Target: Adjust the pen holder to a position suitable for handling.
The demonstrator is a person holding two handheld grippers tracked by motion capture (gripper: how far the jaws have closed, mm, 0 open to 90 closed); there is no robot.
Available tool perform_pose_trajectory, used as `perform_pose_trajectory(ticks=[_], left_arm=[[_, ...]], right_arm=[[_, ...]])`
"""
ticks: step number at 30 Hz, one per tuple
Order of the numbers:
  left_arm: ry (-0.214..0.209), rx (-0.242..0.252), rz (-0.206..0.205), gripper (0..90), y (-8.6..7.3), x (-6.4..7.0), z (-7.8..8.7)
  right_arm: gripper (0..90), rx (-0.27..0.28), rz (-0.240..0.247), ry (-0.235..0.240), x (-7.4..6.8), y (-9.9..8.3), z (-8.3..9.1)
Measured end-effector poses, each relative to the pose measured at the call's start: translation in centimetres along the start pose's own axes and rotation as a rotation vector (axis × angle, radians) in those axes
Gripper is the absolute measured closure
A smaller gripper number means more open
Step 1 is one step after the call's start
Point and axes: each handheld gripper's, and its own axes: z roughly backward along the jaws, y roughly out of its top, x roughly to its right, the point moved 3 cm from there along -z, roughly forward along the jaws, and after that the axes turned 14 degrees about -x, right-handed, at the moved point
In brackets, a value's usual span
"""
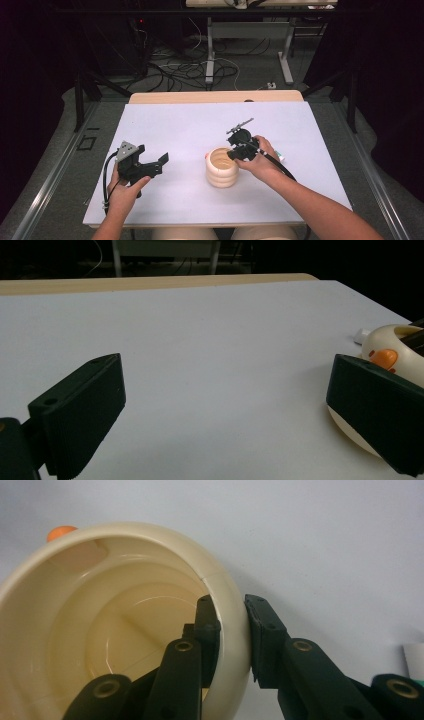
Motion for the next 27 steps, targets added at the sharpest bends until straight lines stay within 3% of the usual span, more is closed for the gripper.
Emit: perform_pose_trajectory(ticks=[2, 6, 8, 10, 11, 13, 14, 17, 19, 20, 21, 22, 23, 25, 27], left_arm=[[0.000, 0.002, 0.002, 2.3, 0.0, 0.0, 0.0], [0.001, 0.002, 0.001, 2.4, 0.0, 0.0, 0.0], [-0.001, 0.009, 0.008, 2.3, 0.0, 0.0, 0.0], [0.001, 0.005, 0.003, 2.4, 0.0, 0.0, 0.0], [0.002, 0.003, 0.001, 2.4, 0.0, -0.1, 0.1], [0.001, 0.004, 0.001, 2.4, 0.0, -0.1, 0.1], [0.001, 0.004, 0.002, 2.4, 0.0, 0.0, 0.1], [0.000, 0.007, 0.006, 2.4, 0.0, 0.0, 0.0], [0.000, 0.009, 0.007, 2.4, 0.0, 0.0, 0.0], [0.001, 0.010, 0.005, 2.4, 0.0, 0.0, 0.0], [0.001, 0.010, 0.006, 2.4, 0.0, 0.0, 0.1], [0.002, 0.010, 0.006, 2.4, 0.0, 0.0, 0.1], [0.002, 0.007, 0.003, 2.4, 0.0, 0.0, 0.1], [0.001, 0.011, 0.006, 2.4, 0.1, 0.0, 0.0], [0.001, 0.009, 0.007, 2.4, 0.0, 0.1, 0.0]], right_arm=[[76.7, -0.005, 0.001, 0.017, -0.1, -0.1, -0.2], [76.4, -0.025, 0.025, -0.003, -0.2, -0.4, -0.4], [76.3, -0.016, 0.024, -0.006, -0.2, -0.5, -0.5], [76.2, 0.036, 0.011, 0.010, -0.2, -0.5, -0.8], [75.9, -0.013, 0.018, 0.008, -0.1, -0.6, -0.5], [75.5, 0.023, 0.017, 0.029, -0.1, -0.6, -0.7], [75.4, -0.010, 0.022, 0.021, -0.1, -0.7, -0.5], [75.1, 0.006, 0.011, 0.038, 0.0, -0.6, -0.6], [74.4, -0.011, 0.023, 0.046, 0.0, -0.6, -0.4], [72.9, 0.013, 0.028, 0.057, 0.0, -0.6, -0.5], [71.8, -0.004, 0.021, 0.067, 0.0, -0.6, -0.3], [70.5, 0.056, 0.026, 0.068, 0.0, -0.5, -0.6], [68.4, 0.010, 0.044, 0.065, 0.2, -0.6, -0.1], [65.4, 0.036, 0.043, 0.087, 0.2, -0.5, 0.2], [62.1, 0.020, 0.060, 0.095, 0.3, -0.5, 0.7]])
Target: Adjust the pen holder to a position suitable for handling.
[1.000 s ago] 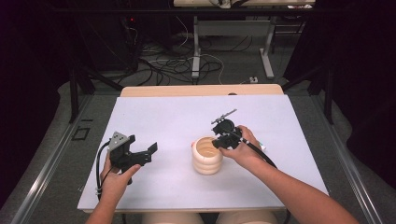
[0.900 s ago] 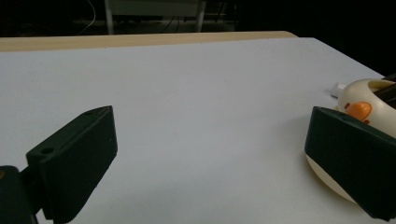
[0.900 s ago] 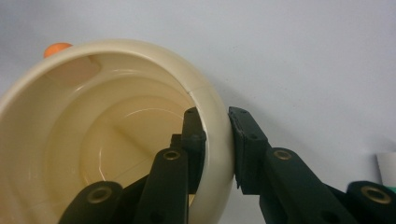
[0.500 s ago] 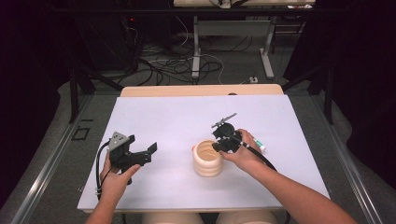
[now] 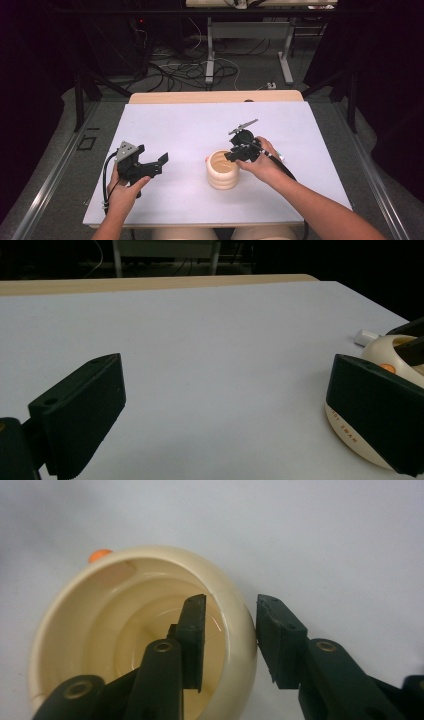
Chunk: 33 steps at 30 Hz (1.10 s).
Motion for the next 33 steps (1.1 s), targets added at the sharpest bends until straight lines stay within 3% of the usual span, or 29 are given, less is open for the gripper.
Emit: perform_pose_trajectory(ticks=[1, 4, 11, 14, 18, 22, 30, 31, 33], left_arm=[[0.000, 0.000, 0.000, 2.4, 0.0, 0.0, 0.0], [0.000, -0.005, -0.006, 2.4, 0.0, 0.0, 0.1], [-0.002, -0.008, -0.006, 2.4, 0.0, 0.1, 0.1], [0.000, -0.004, -0.004, 2.4, 0.0, 0.1, 0.1], [0.003, -0.004, -0.003, 2.4, -0.1, 0.0, 0.1], [0.002, -0.001, -0.003, 2.4, 0.0, 0.1, 0.0], [0.003, -0.003, -0.006, 2.4, 0.0, 0.0, 0.1], [0.003, -0.003, -0.005, 2.4, 0.0, 0.0, 0.1], [0.003, -0.002, -0.005, 2.3, 0.0, 0.0, 0.0]], right_arm=[[60.4, 0.034, 0.003, 0.015, -0.1, 0.1, 0.0], [58.4, 0.067, 0.021, 0.009, 0.0, 0.1, 0.3], [49.1, 0.115, 0.073, 0.014, -0.1, 0.2, 1.0], [46.4, 0.110, 0.084, 0.010, -0.1, 0.3, 1.6], [42.1, 0.154, 0.093, 0.021, -0.2, 0.5, 2.1], [37.7, 0.164, 0.129, -0.002, -0.3, 0.6, 2.7], [33.2, 0.220, 0.160, 0.001, -0.3, 0.9, 3.6], [32.4, 0.200, 0.164, 0.006, -0.3, 0.8, 3.9], [31.4, 0.217, 0.163, 0.021, -0.3, 0.9, 4.1]])
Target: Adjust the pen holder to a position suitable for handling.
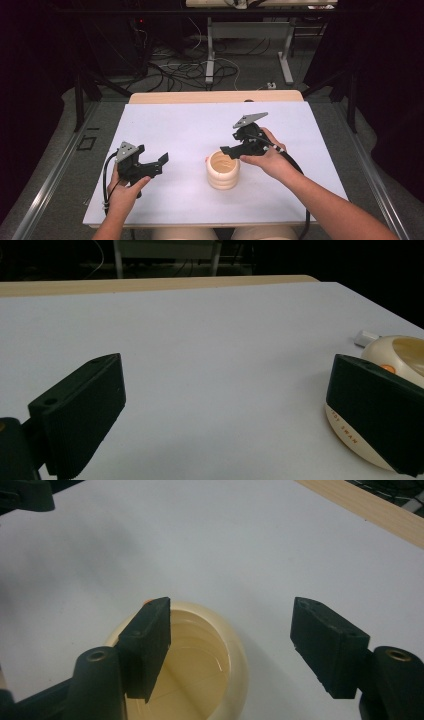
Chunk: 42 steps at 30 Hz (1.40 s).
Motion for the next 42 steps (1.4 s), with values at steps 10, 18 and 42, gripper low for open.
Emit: perform_pose_trajectory(ticks=[10, 18, 42], left_arm=[[-0.001, -0.002, 0.003, 1.9, 0.0, 0.0, -0.1], [-0.001, -0.001, 0.009, 1.9, 0.0, 0.0, -0.1], [-0.008, -0.017, 0.016, 0.3, -0.1, -0.3, -0.4]], right_arm=[[18.6, 0.018, 0.006, -0.011, 1.3, 0.0, 0.5], [15.0, 0.031, -0.059, -0.092, 4.5, -0.3, 1.5], [2.2, -0.058, -0.170, -0.202, 11.5, -2.7, 1.1]])
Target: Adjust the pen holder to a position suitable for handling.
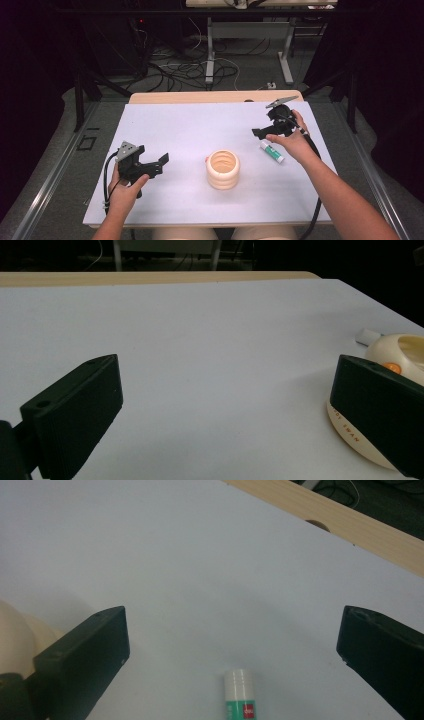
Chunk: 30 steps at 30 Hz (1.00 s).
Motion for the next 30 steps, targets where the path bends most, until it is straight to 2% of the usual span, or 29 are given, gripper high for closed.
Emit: perform_pose_trajectory(ticks=[2, 7, 11, 16, 17, 24, 26, 27, 28, 29, 30], left_arm=[[-0.006, 0.001, 0.001, 0.3, 0.0, 0.0, 0.0], [-0.006, -0.001, -0.008, 0.3, -0.1, 0.0, 0.0], [-0.008, 0.004, -0.002, 0.3, -0.1, 0.0, 0.0], [-0.009, 0.002, 0.000, 0.3, -0.1, 0.0, -0.1], [-0.008, 0.001, 0.000, 0.3, -0.1, 0.0, -0.1], [-0.009, -0.005, -0.006, 0.3, -0.2, 0.0, -0.1], [-0.010, -0.007, -0.008, 0.3, -0.2, 0.0, -0.1], [-0.008, -0.009, -0.010, 0.3, -0.2, 0.0, -0.2], [-0.009, -0.010, -0.010, 0.3, -0.2, 0.0, -0.2], [-0.010, -0.009, -0.010, 0.4, -0.2, 0.0, -0.2], [-0.011, -0.009, -0.012, 0.3, -0.2, 0.0, -0.2]], right_arm=[[6.0, -0.010, 0.004, -0.015, 0.4, -0.2, -0.2], [14.9, -0.043, -0.004, -0.018, 1.4, -0.9, -0.8], [15.7, -0.071, -0.004, -0.014, 2.1, -1.4, -1.3], [22.2, -0.109, -0.017, -0.017, 2.7, -1.9, -1.8], [24.4, -0.122, -0.017, -0.007, 2.7, -2.0, -1.9], [30.3, -0.174, -0.003, -0.011, 2.9, -2.4, -2.8], [31.0, -0.190, -0.023, -0.004, 2.8, -2.4, -3.0], [31.6, -0.192, -0.009, -0.007, 2.9, -2.4, -3.0], [31.6, -0.198, -0.017, -0.001, 2.9, -2.4, -3.2], [31.6, -0.201, -0.031, -0.008, 2.8, -2.4, -3.3], [31.9, -0.206, -0.018, -0.018, 2.9, -2.5, -3.4]])
